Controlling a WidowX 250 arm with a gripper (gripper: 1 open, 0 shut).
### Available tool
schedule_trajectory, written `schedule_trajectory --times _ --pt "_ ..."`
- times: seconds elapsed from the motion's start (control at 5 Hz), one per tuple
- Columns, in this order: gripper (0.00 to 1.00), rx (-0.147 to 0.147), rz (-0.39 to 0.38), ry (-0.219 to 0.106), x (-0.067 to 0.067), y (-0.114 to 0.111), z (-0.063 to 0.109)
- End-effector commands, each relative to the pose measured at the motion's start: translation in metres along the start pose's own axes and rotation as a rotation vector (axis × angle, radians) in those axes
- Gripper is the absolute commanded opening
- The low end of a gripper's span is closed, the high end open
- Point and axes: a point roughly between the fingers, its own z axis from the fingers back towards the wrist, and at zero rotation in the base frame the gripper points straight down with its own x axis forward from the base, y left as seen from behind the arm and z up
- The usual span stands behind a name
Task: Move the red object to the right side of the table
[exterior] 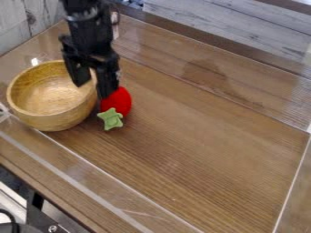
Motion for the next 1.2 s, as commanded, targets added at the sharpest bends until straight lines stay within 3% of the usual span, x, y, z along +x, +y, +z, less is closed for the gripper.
schedule_trajectory --times 0.0,0.6,1.0 --pt "1.0 0.011 -0.005 -0.057 0.006 -0.006 -0.006" --pt "1.0 -0.02 -0.078 -0.075 0.029 -0.01 -0.04" --pt "1.0 -0.04 0.022 -0.072 0.032 0.016 -0.003"
